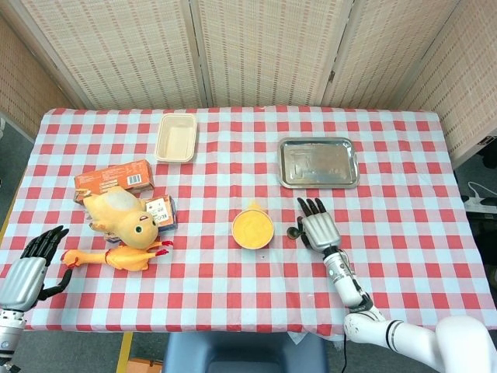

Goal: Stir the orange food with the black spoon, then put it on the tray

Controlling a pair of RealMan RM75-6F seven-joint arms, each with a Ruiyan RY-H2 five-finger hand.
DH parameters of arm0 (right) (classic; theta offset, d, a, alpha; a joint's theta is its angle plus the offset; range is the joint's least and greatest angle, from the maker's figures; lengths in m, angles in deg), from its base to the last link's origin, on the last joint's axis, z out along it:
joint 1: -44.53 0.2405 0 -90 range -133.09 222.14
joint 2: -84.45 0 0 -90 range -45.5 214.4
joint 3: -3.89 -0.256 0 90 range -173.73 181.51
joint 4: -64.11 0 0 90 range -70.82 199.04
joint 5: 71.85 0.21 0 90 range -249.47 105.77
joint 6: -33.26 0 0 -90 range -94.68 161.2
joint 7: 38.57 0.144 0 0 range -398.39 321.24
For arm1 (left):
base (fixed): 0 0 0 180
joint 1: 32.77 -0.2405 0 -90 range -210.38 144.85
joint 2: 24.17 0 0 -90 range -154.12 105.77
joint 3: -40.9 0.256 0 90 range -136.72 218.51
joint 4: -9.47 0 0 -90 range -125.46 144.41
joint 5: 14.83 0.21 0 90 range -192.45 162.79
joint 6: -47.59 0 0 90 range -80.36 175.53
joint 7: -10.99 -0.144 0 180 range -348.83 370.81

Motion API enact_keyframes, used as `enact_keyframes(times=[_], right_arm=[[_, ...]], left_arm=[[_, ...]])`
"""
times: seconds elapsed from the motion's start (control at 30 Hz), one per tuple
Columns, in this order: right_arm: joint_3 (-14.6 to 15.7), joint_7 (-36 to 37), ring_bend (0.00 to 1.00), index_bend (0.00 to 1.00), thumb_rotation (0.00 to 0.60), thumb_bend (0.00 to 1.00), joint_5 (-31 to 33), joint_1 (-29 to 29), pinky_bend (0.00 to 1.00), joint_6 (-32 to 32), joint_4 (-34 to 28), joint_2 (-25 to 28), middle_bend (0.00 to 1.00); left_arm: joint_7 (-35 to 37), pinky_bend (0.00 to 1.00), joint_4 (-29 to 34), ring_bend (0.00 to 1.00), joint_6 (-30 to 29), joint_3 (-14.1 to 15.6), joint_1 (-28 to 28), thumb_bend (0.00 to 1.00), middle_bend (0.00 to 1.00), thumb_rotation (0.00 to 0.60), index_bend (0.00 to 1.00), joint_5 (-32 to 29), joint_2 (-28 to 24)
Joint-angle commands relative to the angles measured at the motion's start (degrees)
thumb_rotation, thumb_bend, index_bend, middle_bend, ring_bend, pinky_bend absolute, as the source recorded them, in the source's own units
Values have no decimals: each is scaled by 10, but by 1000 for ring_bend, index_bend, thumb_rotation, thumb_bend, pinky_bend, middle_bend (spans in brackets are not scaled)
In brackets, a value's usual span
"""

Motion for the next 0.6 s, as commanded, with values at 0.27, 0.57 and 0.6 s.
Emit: enact_keyframes(times=[0.27,0.57,0.6], right_arm=[[-2,8,0,608,600,365,-9,-2,0,-16,2,-4,0],[-7,-1,0,635,600,365,-16,-5,0,-37,-24,9,19],[-8,-3,0,636,600,365,-16,-5,0,-39,-28,10,19]], left_arm=[[3,85,1,0,-3,1,-1,445,0,600,0,2,-2],[7,85,1,0,-6,2,-2,446,0,600,0,6,-4],[7,85,2,0,-7,2,-2,446,0,600,0,6,-4]])
